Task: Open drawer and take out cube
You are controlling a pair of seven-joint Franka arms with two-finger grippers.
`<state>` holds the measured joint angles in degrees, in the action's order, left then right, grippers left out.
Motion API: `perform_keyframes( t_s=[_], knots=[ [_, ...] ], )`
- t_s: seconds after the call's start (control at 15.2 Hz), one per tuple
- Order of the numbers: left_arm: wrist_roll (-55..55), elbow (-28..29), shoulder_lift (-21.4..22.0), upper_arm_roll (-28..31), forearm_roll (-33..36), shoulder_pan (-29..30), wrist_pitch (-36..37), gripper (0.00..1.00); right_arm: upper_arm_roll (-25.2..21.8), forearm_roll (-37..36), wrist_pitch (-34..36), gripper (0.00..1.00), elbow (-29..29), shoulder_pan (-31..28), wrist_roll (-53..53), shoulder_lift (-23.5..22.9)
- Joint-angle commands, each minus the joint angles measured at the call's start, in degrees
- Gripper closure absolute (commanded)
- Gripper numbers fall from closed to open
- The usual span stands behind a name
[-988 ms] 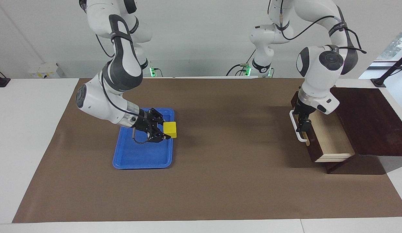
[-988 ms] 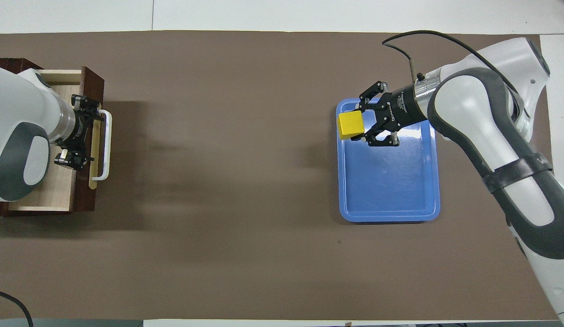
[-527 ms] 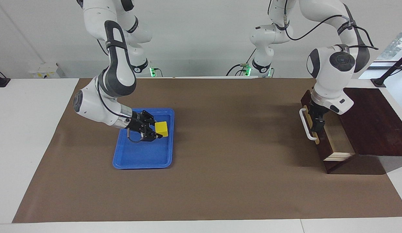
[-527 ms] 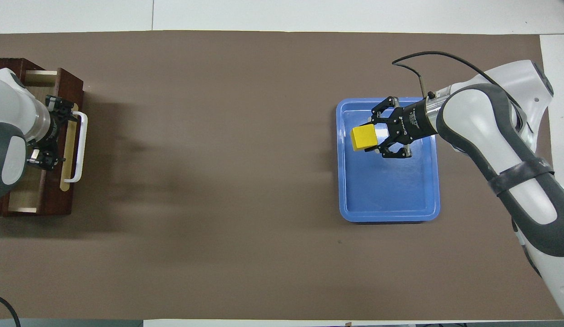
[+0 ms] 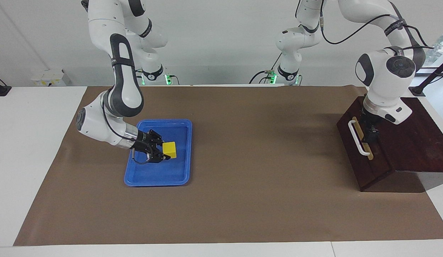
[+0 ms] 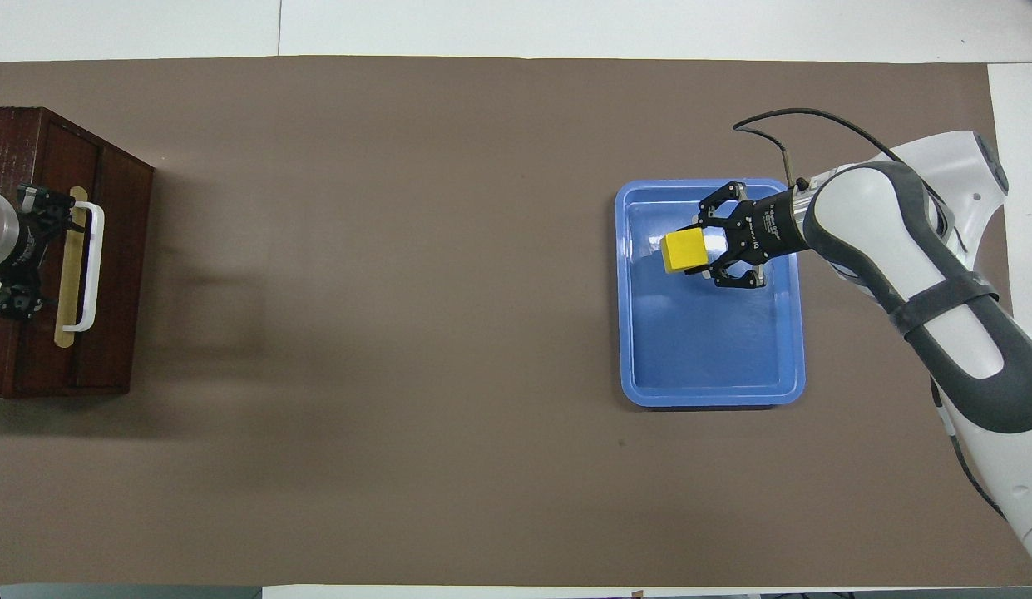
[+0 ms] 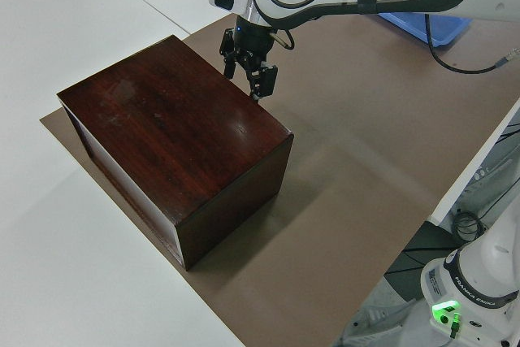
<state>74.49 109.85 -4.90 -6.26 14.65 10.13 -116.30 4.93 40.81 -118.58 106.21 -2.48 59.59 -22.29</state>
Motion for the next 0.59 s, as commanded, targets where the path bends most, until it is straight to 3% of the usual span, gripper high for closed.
perform_keyframes(
  t_s=[0.0, 0.26, 0.53],
  knots=[
    [-2.59, 0.72, 1.21, -0.15, 1.78, 2.18, -0.15, 0.0, 0.87, -0.29, -2.27, 1.0, -0.65, -0.07, -2.28, -2.4],
    [-3.21, -4.63, 1.64, -1.29, -0.58, -0.19, 5.21, 0.0, 0.87, 0.33, -3.75, 1.0, -0.3, 0.11, -2.64, -2.85],
    [-4.44, -10.52, 1.65, -1.56, -4.1, -7.91, 6.0, 0.0, 0.96, 2.33, -4.73, 1.0, -0.56, 0.37, -2.64, -3.99]
  ],
)
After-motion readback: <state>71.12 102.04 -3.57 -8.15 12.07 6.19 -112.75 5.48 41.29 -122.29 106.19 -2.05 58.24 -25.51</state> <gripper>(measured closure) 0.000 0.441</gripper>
